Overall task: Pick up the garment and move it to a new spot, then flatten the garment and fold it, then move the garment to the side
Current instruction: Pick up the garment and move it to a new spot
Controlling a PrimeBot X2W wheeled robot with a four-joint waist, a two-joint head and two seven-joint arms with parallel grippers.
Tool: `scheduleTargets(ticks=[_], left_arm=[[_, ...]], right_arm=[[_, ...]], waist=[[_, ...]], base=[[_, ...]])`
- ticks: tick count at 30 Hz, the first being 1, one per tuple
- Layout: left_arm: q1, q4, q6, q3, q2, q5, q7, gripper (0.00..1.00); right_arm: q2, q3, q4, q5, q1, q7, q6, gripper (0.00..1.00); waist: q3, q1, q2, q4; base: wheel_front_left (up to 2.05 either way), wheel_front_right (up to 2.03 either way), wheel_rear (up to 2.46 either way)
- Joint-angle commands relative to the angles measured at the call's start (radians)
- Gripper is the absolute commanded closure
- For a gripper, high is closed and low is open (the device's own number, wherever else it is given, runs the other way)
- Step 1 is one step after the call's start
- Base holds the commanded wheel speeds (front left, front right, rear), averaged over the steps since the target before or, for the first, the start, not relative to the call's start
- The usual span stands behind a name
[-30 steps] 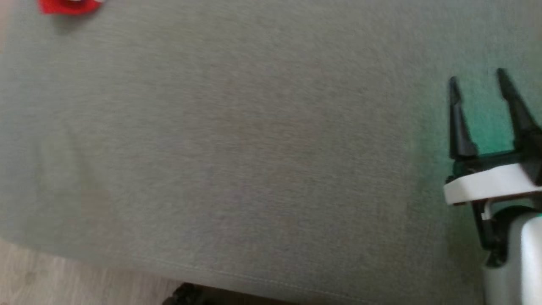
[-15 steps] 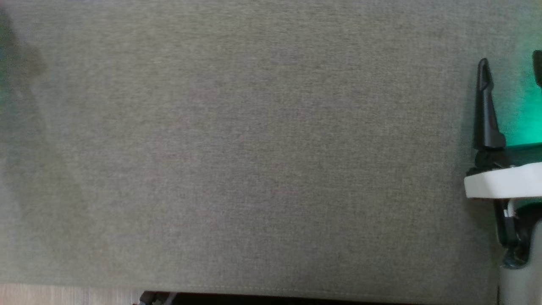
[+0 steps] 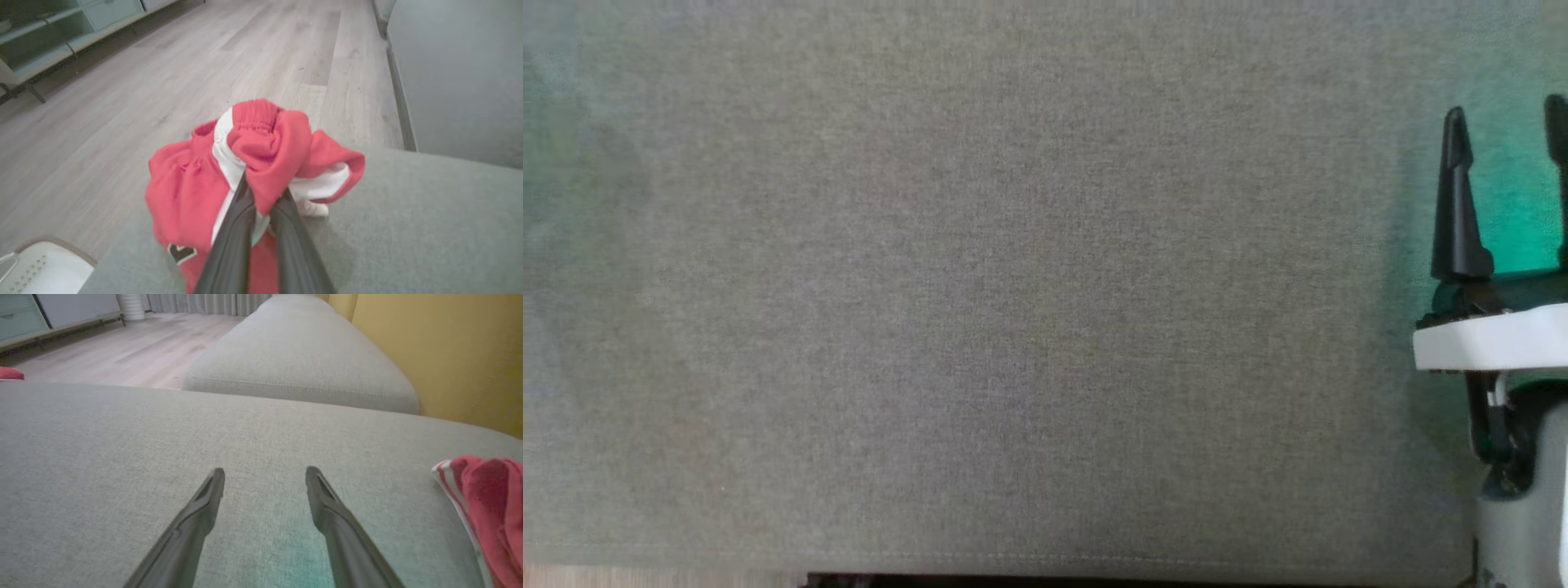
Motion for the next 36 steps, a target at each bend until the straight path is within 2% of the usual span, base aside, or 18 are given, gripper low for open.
scheduleTargets(ticks=[1,6,11,22,27,31,33,36], left_arm=[[-0.047,-0.022,-0.006,0.013,0.077,0.011,-0.01,1.0],[-0.078,-0.058,-0.05,0.038,0.035,-0.047,-0.017,1.0],[-0.07,-0.153,-0.083,0.002,-0.004,-0.059,0.002,1.0],[0.084,-0.49,-0.099,-0.143,-0.134,-0.101,0.133,1.0],[0.195,-0.652,-0.101,-0.215,-0.184,-0.14,0.194,1.0],[0.294,-0.758,-0.102,-0.284,-0.208,-0.167,0.222,1.0],[0.403,-0.786,-0.103,-0.345,-0.229,-0.171,0.199,1.0],[0.477,-0.748,-0.103,-0.383,-0.246,-0.166,0.158,1.0]], right_arm=[[-0.003,0.022,-0.026,0.009,-0.004,-0.012,0.007,0.0],[-0.003,0.007,0.051,0.037,-0.002,-0.046,0.007,0.0],[-0.003,-0.012,0.132,0.071,0.02,-0.082,0.007,0.0],[-0.003,-0.041,0.284,0.139,0.139,-0.15,0.007,0.0],[-0.003,-0.042,0.312,0.156,0.178,-0.165,0.007,0.0],[-0.003,-0.03,0.33,0.173,0.188,-0.176,0.007,0.0],[-0.003,-0.014,0.354,0.188,0.179,-0.192,0.007,0.0],[-0.003,0.002,0.369,0.191,0.166,-0.2,0.007,0.0]], waist=[[-0.039,0.0,0.0,-0.001],[-0.149,0.0,0.0,-0.005],[-0.281,0.0,0.0,-0.01],[-0.541,0.0,0.0,-0.057],[-0.574,0.0,0.0,-0.097],[-0.557,0.0,0.0,-0.13],[-0.519,0.0,0.0,-0.158],[-0.488,0.0,0.0,-0.182]], base=[[0.0,0.0,0.0],[0.0,0.0,0.0],[0.0,0.0,0.0],[0.0,0.0,0.0],[0.0,0.0,0.0],[0.0,0.0,0.0],[0.0,0.0,0.0],[0.0,0.0,0.0]])
